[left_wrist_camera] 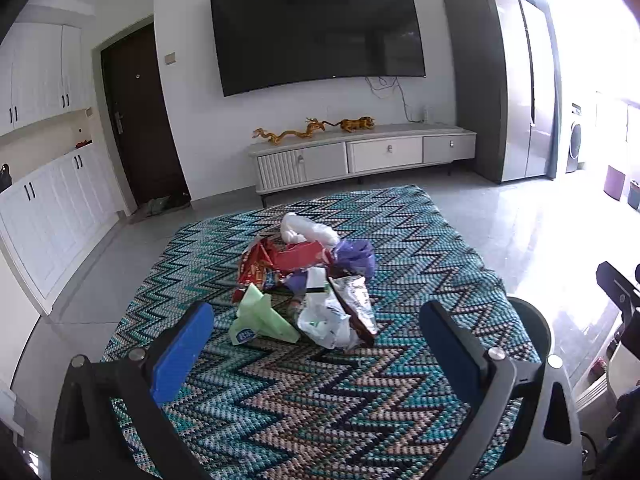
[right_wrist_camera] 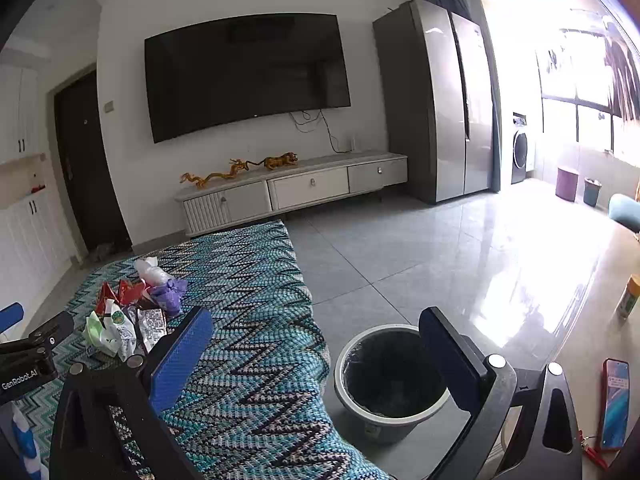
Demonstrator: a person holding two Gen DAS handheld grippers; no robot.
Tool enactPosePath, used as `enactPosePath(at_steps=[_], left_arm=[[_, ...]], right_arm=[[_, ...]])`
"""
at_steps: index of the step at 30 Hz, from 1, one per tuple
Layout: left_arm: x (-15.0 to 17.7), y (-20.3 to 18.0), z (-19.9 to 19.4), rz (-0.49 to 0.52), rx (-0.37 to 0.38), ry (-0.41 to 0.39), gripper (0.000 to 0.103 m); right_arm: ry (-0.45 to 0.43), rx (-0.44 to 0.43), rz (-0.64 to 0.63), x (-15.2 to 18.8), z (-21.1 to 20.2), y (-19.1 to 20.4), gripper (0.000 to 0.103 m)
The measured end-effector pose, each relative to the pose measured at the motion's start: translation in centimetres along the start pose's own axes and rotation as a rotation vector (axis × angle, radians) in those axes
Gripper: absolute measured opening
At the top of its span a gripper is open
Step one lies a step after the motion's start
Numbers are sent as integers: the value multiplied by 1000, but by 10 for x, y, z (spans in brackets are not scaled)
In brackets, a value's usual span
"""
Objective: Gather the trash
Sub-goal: 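Approach the trash pile on the rug with both tools open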
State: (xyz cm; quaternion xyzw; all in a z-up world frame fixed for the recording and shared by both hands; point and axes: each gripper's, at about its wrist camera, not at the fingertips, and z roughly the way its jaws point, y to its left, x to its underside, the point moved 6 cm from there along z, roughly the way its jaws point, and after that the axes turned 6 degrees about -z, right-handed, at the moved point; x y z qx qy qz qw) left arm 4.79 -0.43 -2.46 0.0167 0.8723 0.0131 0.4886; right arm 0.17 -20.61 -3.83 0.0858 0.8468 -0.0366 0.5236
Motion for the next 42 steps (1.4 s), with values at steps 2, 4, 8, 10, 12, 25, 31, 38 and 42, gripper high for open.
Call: enactPosePath(at_steps=[2,4,8,10,12,25,31,38,42], left_arm=[[-2,-6,-1,6,1,4,103],[-4,-11,-3,15,-4,8,103],[-8,-18,-4,18,-32,16,103],[-9,-21,-3,19,-56,19,103],[-10,-23,0,20,-80,31,103],[-6,-48,24,65,-145,108,103],[-10,-36,28,44,-162,119,103],[-21,31,19,-44,-209,93,103],[-14,64,21,-90,-177,110,102]], right_arm=[[0,-6,13,1,0,-5,103],[1,-19,18,1,-1,-9,103],[4,-46,22,2,-1,-17,103],[4,-62,15,4,1,-18,103],[9,-76,10,5,4,-20,103],[29,-123,54,13,28,-50,103],[50,-134,82,17,32,-62,103],[74,-167,69,15,34,-54,103],[84,-215,31,12,33,-30,102]])
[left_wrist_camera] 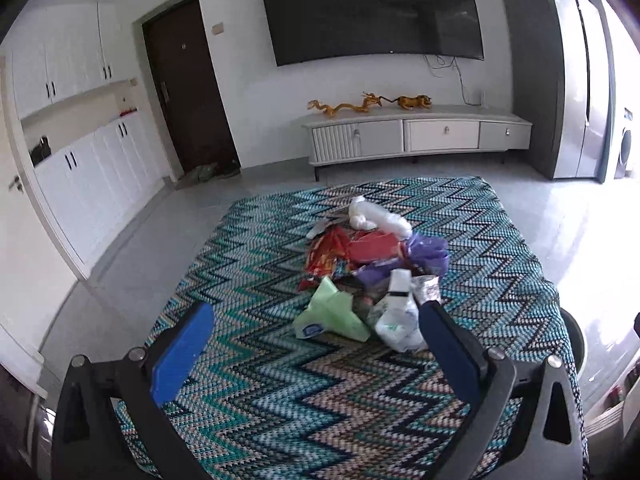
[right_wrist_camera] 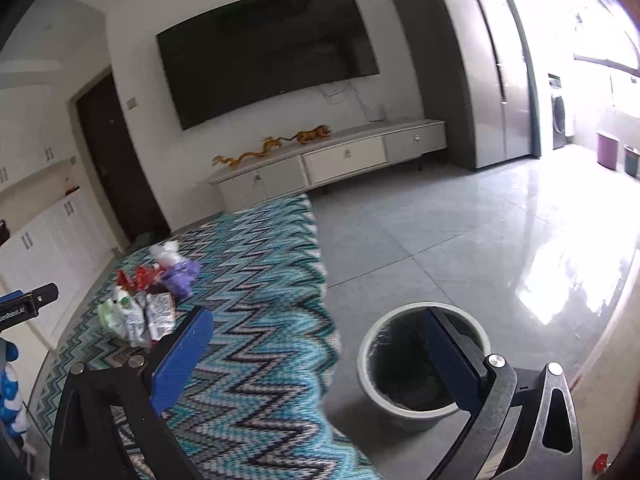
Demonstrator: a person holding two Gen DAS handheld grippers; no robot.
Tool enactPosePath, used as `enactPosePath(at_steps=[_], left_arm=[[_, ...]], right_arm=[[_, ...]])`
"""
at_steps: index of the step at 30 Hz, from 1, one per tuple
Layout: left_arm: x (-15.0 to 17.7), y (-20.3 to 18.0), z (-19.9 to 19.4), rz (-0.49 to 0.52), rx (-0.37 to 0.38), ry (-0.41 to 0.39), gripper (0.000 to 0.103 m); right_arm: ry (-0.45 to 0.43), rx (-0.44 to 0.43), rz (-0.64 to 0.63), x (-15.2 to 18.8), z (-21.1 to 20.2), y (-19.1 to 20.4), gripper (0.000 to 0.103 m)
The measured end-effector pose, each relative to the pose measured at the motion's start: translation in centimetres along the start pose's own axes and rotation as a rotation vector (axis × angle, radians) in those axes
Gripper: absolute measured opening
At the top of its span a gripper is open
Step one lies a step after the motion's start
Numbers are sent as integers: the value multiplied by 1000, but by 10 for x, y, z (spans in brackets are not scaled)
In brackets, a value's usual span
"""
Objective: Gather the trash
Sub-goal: 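Approach the trash pile on the rug with both tools open, then grasp the purple bag with the right tool while the left tool grasps the red wrapper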
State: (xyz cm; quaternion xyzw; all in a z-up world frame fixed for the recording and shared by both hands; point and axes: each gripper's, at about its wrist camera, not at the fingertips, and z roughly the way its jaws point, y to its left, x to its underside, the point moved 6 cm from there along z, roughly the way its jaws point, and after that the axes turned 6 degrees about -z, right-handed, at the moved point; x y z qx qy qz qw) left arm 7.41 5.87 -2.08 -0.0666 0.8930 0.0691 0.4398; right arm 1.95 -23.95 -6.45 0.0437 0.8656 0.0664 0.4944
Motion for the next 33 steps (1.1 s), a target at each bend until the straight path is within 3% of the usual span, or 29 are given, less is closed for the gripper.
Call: enactPosePath(at_steps=[5,10,15,19,23,33], left_arm=[[18,-5,18,27,151,57,87],[24,-21,35,49,287,73,87],[0,8,61,-20,313,52,87],[-19,40,93,-68,274,41,87],[-33,59,135,-122,284,83,85],[-34,31,201,-61,405,188,83]], right_arm=[[13,-23,-42,-7,5,28,95],[55,-43,-67,-16,18,49,88],[126,-104,-108,-28,48,81,80],[163,-168,-130,-41,79,111,80],[212,-237,-147,-51,119,141,80],[403,-336,-99,-34,224,181,80]])
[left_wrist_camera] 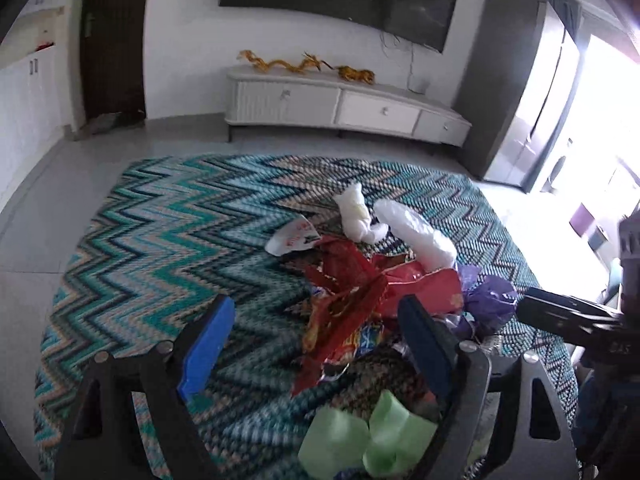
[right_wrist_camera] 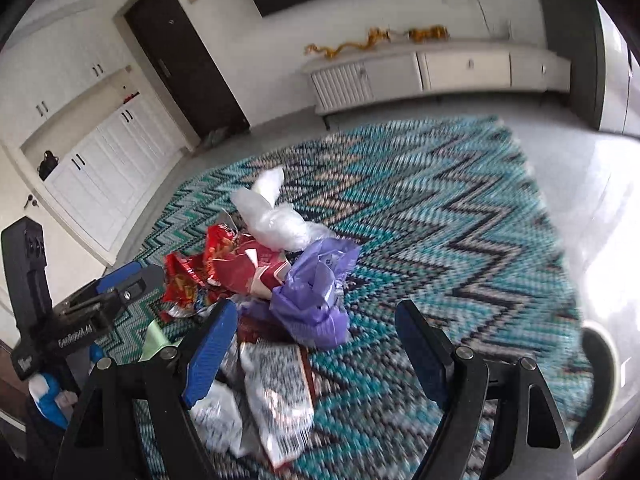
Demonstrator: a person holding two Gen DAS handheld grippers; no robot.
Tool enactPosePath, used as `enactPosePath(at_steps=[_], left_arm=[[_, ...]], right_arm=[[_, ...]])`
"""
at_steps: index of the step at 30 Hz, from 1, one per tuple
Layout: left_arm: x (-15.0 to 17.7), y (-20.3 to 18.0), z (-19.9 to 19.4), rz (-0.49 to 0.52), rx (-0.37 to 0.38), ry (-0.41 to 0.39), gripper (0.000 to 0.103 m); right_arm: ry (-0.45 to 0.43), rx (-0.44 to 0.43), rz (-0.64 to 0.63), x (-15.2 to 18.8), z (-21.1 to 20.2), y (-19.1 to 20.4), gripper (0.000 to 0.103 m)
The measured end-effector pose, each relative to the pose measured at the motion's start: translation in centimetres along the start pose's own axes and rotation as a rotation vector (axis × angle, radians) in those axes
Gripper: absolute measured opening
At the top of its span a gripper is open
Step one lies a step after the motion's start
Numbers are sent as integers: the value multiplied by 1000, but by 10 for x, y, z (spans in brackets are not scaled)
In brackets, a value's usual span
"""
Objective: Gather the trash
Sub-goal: 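Grasp the purple bag with the right tool while the left tool grasps the red wrapper, then carry both items over the bin and open both tools to drop them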
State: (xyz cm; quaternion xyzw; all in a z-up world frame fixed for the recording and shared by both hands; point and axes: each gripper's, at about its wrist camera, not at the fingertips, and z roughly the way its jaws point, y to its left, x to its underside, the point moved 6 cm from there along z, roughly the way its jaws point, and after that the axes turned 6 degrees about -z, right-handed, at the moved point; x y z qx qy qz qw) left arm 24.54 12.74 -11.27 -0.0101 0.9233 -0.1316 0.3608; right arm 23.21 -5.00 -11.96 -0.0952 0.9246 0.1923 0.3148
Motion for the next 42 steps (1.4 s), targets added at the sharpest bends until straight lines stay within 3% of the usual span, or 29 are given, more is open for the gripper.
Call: enactPosePath(at_steps=[3,4,10,14,24,29,35,42], left_arm=[[-2,-5,17,17,14,26,83],[-2,-5,21,15,13,35,83],[10,5,38,-49,88,105,40],[13,3,28,-62,119,90,21],[2,-3,-40,-51,114,-20,18],[-5,-25,-79,-23,116,-79,18],[-6,-91,-112,65,178,-118,18],[8,-211,-102,193,304,-68,18]], right_arm=[[21,-2,-1,-2,16,-2,79],[31,0,-1,-2,22,-2,75],[73,-36,52,9,35,-15,33],[42,-50,75,11,24,-22,29],[-87,-66,23,20,-53,-9,27],[-144,-68,10,31,-90,-6,27],[-222,-23,19,43,-146,-19,27],[-295,106,89,76,-218,-76,27]])
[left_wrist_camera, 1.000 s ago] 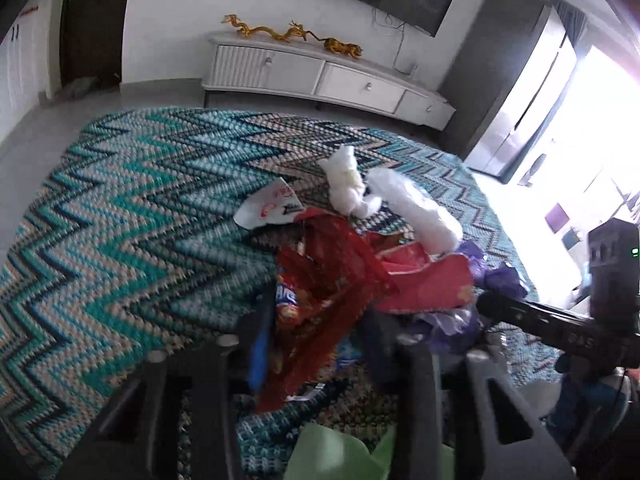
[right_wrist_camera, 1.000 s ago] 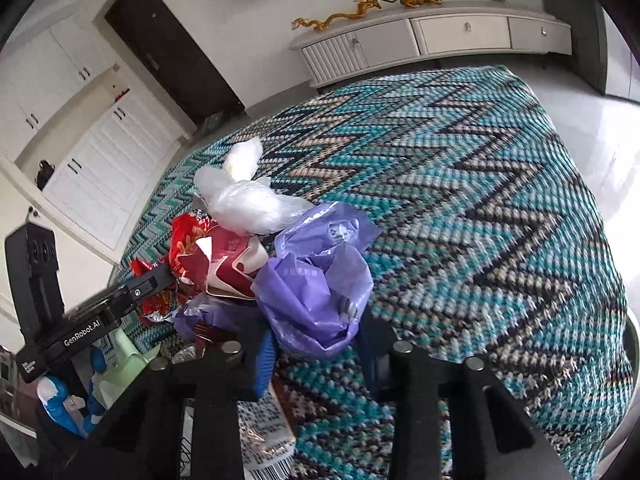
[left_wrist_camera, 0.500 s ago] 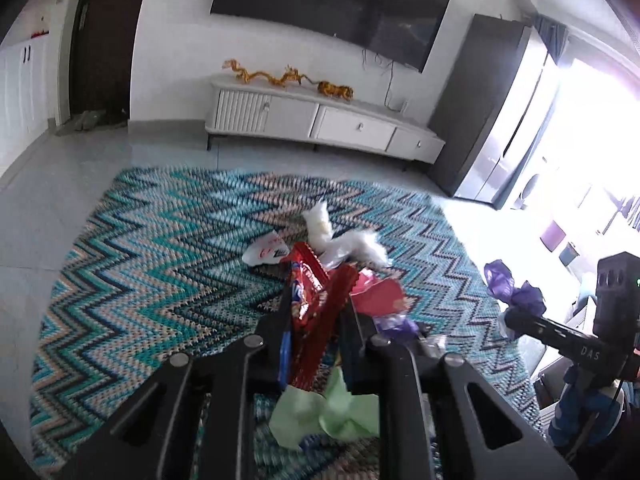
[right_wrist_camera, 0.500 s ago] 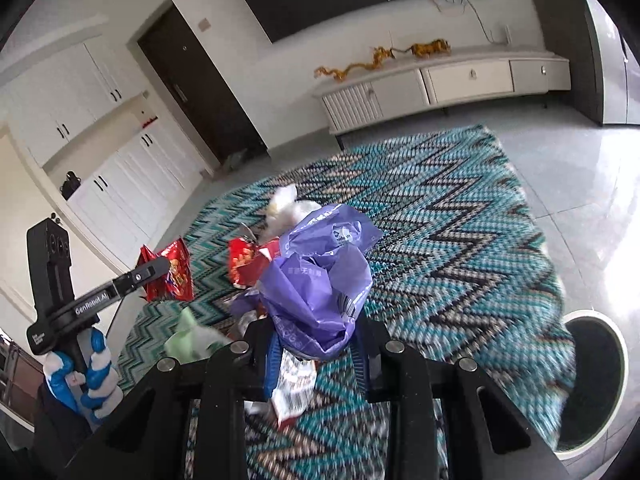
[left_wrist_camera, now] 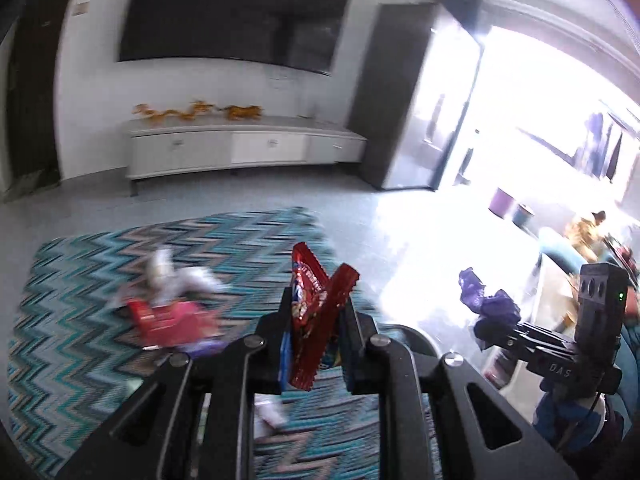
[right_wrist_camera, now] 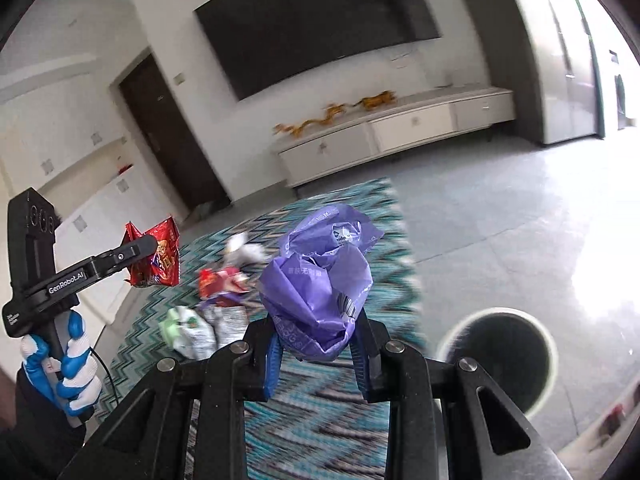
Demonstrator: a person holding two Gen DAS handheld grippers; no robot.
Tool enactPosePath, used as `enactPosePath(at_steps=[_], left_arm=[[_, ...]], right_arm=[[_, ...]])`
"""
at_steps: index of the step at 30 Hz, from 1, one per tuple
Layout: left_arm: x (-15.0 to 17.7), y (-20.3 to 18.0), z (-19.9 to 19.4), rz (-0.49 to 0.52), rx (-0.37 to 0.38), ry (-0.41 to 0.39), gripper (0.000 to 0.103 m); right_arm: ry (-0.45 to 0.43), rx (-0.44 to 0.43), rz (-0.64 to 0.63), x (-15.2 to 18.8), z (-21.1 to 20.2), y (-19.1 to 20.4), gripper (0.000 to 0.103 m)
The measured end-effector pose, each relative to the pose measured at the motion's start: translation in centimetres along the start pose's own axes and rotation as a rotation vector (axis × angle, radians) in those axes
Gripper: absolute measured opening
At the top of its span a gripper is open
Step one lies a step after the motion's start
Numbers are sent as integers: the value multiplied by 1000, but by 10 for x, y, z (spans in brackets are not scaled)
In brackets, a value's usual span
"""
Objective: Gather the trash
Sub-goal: 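Carry both items over the bin and open both tools to drop them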
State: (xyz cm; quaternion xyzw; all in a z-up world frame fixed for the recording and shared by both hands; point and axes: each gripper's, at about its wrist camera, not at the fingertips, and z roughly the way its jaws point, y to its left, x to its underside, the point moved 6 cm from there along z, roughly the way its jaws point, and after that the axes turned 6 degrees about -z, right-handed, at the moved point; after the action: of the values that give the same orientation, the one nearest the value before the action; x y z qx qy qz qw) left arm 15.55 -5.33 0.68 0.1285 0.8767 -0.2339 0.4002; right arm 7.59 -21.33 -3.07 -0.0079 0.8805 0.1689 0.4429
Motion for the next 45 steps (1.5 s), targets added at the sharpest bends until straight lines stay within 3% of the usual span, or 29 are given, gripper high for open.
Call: enactPosePath(at_steps=[5,10,20,22,23,25,27,35,45], left_arm=[[2,-75,46,72,70,68,18],[22,-128,116,115,100,176,21],[61,-161,234,166,72,328,23],[66,-164,250,155,84,353,29],[68,-165,257,151,85,364,36],[72,-167,271,142,92,383,47],[74,-167,278,134,96,395,54],[69,-160,254,111,117,370,55],[48,-163,153,138,143,225,55]], right_arm=[[-1,104,62,12,-26,-59,27],[65,177,127,34,-16,-117,28],[249,237,232,80,62,-200,31],[271,245,232,85,74,-207,33],[283,251,234,87,80,-211,34],[298,266,239,91,87,-220,48],[308,289,245,96,89,-228,51],[280,302,283,100,68,-227,52],[98,268,273,55,6,-181,52]])
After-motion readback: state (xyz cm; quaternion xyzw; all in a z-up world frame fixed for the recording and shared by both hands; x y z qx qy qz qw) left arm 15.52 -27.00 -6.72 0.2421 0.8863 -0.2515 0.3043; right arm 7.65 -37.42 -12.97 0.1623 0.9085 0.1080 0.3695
